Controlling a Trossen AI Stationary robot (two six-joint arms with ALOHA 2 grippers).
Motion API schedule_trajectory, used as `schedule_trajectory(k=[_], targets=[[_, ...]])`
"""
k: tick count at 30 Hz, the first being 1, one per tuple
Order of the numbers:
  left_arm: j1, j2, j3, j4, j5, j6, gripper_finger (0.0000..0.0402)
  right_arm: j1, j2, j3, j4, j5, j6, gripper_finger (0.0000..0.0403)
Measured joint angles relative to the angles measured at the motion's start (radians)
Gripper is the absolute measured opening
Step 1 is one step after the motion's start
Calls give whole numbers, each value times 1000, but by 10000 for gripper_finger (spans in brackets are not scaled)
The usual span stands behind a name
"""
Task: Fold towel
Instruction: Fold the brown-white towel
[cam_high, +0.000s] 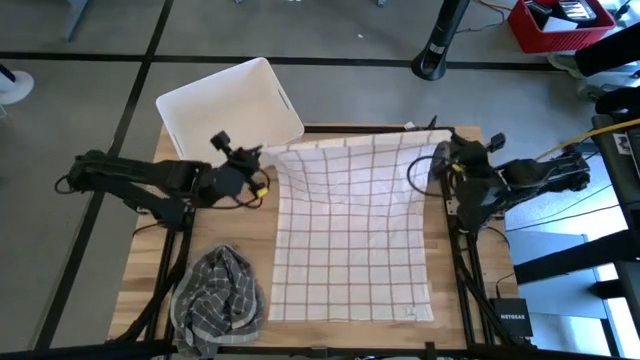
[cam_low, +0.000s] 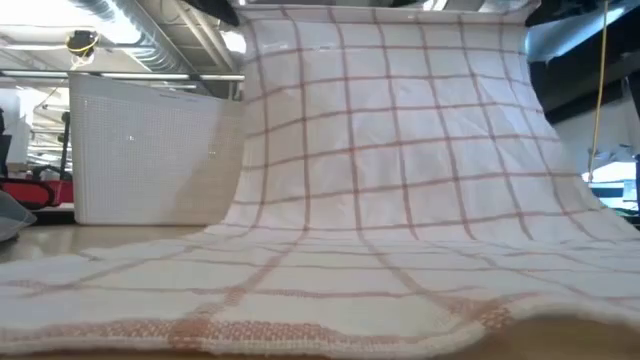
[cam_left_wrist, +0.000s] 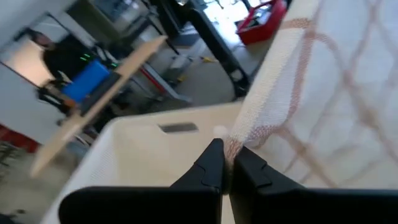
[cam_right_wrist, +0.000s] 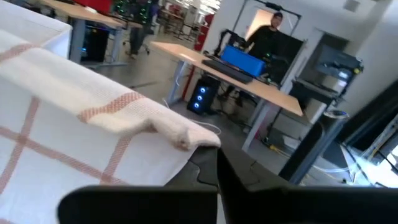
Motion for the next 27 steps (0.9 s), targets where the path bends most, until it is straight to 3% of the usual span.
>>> schedule_trajectory(k=[6,12,16,24,27], targets=[[114,-1,0,136,69,182,1,-34,4,0,0,-38,-29,1],[190,-2,0,51,103,196,1,-35,32,0,2,-141,-80,1],[221,-4,0,20,196,177,1,-35,52,0,32,-218,-174,1],[264,-21,10,152,189,258,1,-102,78,0,418,-196,-574,1],[243,-46,11,186,189,280,0,-169,76,0,550,-260,-698,1]])
